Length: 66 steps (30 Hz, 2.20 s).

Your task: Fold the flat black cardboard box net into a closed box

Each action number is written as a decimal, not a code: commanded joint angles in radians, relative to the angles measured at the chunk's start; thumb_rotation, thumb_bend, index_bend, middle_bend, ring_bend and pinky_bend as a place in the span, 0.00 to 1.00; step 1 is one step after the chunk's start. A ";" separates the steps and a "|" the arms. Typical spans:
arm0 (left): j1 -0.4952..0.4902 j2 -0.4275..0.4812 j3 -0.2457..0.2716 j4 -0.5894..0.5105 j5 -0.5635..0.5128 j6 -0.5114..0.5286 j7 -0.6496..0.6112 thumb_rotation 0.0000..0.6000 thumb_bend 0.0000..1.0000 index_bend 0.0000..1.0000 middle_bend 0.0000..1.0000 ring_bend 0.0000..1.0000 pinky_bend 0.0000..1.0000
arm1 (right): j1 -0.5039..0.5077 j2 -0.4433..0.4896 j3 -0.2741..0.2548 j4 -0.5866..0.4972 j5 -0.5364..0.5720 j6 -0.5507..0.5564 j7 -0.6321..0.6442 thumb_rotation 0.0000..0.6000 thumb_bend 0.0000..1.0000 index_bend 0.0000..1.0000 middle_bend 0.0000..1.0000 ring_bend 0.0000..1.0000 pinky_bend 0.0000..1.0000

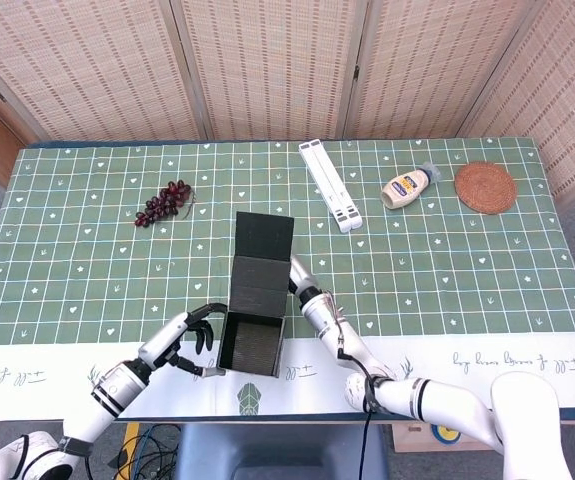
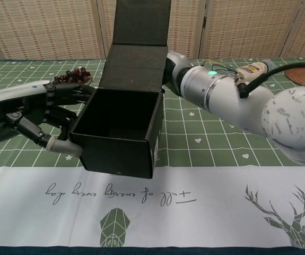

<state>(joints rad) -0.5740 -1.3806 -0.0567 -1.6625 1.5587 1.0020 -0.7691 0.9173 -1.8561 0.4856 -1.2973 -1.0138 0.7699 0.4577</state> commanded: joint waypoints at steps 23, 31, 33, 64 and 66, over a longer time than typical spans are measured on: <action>-0.034 -0.153 -0.092 0.145 -0.364 -0.106 0.254 1.00 0.11 0.37 0.39 0.57 0.65 | 0.065 0.270 -0.084 -0.293 0.056 -0.118 -0.264 0.77 0.00 0.00 0.22 0.65 0.94; -0.006 -0.217 -0.135 0.170 -0.496 -0.050 0.361 1.00 0.11 0.36 0.39 0.57 0.65 | 0.136 0.271 -0.151 -0.299 0.123 -0.093 -0.432 0.74 0.00 0.00 0.22 0.65 0.94; 0.004 -0.235 -0.147 0.169 -0.525 -0.025 0.388 1.00 0.11 0.36 0.39 0.57 0.65 | 0.147 0.254 -0.169 -0.285 0.104 -0.050 -0.490 0.76 0.00 0.00 0.22 0.65 0.94; 0.057 -0.024 -0.110 -0.009 -0.391 -0.048 0.501 1.00 0.11 0.00 0.07 0.44 0.60 | 0.191 0.123 -0.293 -0.138 0.003 0.106 -0.875 0.78 0.00 0.02 0.22 0.65 0.94; 0.061 0.011 -0.105 -0.024 -0.374 -0.048 0.508 1.00 0.11 0.00 0.07 0.44 0.60 | 0.190 0.121 -0.302 -0.131 -0.023 0.112 -0.887 0.78 0.01 0.05 0.23 0.65 0.94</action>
<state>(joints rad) -0.5183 -1.3962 -0.1690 -1.6693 1.1668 0.9568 -0.2671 1.1086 -1.7335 0.1911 -1.4339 -1.0200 0.8768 -0.4191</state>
